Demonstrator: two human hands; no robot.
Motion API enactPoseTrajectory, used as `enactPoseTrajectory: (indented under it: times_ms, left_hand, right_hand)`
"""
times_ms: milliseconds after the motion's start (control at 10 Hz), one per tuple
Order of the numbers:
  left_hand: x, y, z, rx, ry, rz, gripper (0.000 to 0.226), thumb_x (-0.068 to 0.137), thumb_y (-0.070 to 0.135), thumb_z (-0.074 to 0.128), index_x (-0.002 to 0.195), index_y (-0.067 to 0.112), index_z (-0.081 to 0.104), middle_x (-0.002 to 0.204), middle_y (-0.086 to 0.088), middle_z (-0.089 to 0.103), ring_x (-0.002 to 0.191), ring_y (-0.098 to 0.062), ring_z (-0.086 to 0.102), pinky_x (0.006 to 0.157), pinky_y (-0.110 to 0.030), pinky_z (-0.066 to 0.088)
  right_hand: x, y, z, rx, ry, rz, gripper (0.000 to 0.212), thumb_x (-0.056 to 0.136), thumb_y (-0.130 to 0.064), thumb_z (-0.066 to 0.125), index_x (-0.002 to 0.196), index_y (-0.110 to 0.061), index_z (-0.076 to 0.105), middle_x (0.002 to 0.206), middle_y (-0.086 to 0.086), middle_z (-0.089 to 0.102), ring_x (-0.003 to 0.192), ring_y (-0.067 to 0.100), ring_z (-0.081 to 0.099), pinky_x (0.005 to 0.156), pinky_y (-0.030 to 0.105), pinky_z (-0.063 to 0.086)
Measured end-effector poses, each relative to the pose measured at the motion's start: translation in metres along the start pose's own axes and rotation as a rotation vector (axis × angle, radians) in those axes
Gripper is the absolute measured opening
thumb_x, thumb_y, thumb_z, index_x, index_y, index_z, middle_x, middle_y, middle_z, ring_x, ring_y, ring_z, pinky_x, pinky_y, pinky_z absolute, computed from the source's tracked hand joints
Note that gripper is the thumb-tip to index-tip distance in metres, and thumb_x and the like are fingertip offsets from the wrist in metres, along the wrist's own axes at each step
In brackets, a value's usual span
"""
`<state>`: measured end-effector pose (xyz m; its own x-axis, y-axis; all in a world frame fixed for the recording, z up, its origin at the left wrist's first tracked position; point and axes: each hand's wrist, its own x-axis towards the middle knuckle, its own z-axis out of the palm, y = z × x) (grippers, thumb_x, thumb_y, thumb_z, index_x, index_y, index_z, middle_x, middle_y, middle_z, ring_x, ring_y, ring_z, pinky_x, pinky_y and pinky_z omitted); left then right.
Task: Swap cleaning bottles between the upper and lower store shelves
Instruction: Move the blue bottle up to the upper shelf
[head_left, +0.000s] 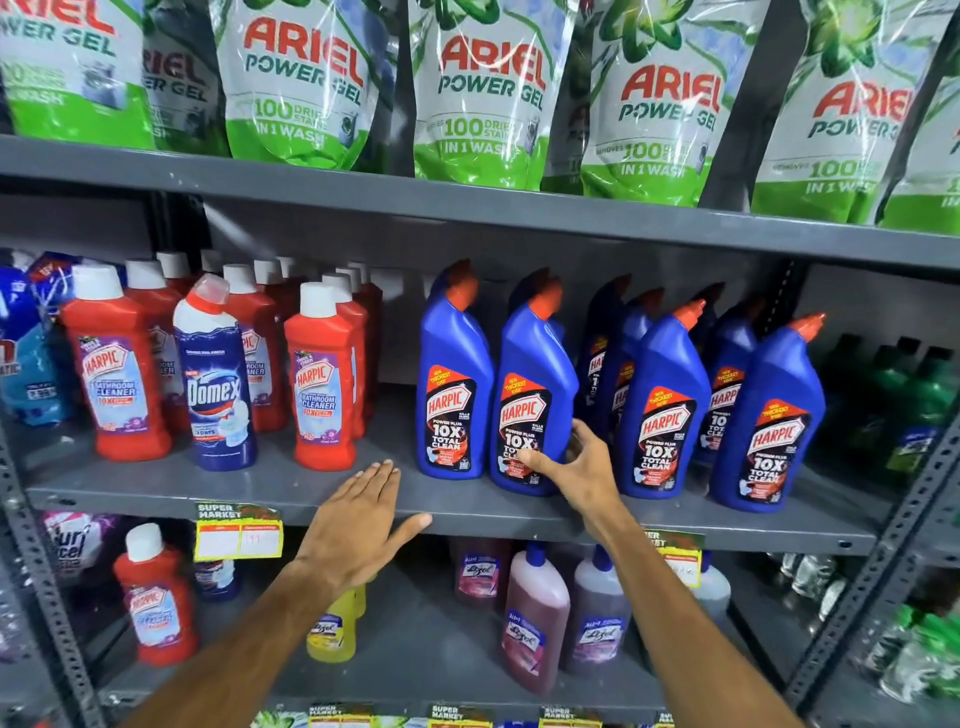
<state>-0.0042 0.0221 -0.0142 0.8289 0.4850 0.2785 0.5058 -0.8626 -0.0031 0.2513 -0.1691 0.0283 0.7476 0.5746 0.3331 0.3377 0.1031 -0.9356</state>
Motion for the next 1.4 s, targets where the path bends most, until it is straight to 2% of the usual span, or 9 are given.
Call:
enactPoseTrajectory:
  times_ms: [200,700,1100,1200,1400]
  left_hand:
    - [-0.001,0.000,-0.001,-0.004,-0.011,-0.008,0.100,0.095,0.081,0.007,0.165,0.009,0.012,0.174,-0.008,0.014,0.161,-0.019,0.012,0.129,-0.034,0.006]
    - [-0.002,0.003,-0.006,-0.006,-0.043,-0.026,0.100,0.095,0.081,0.008,0.165,0.010,0.009,0.174,-0.007,0.012,0.161,-0.018,0.010,0.128,-0.032,0.003]
    - [-0.002,0.005,-0.009,0.012,-0.069,-0.031,0.097,0.097,0.078,0.010,0.165,0.009,0.008,0.175,-0.007,0.009,0.161,-0.018,0.007,0.130,-0.034,0.005]
    - [-0.002,0.006,-0.010,0.013,-0.068,-0.032,0.097,0.097,0.078,0.010,0.165,0.009,0.009,0.175,-0.007,0.010,0.161,-0.018,0.008,0.130,-0.034,0.005]
    - [-0.003,0.007,-0.012,0.016,-0.082,-0.031,0.097,0.097,0.078,0.010,0.165,0.009,0.008,0.175,-0.007,0.009,0.161,-0.019,0.008,0.130,-0.034,0.006]
  right_hand:
    - [0.002,-0.002,-0.009,0.027,-0.053,-0.016,0.060,0.073,-0.017,0.098,0.126,-0.022,0.070,0.114,-0.009,0.081,0.106,0.008,0.076,0.083,0.022,0.062]
    - [0.004,-0.003,-0.014,0.021,-0.068,-0.009,0.058,0.075,-0.020,0.097,0.124,-0.029,0.068,0.115,-0.011,0.080,0.108,0.009,0.076,0.081,0.023,0.063]
    - [0.004,0.001,-0.017,0.013,-0.059,-0.013,0.068,0.076,-0.022,0.095,0.136,-0.020,0.063,0.122,-0.002,0.079,0.115,0.015,0.074,0.097,0.041,0.063]
    - [0.001,-0.001,-0.016,0.021,-0.056,-0.024,0.072,0.073,-0.027,0.095,0.137,-0.021,0.063,0.122,-0.003,0.078,0.115,0.013,0.074,0.097,0.040,0.063]
    - [-0.001,-0.001,-0.017,0.051,-0.085,-0.019,0.068,0.079,-0.021,0.093,0.139,-0.021,0.060,0.126,0.000,0.077,0.118,0.017,0.073,0.101,0.045,0.061]
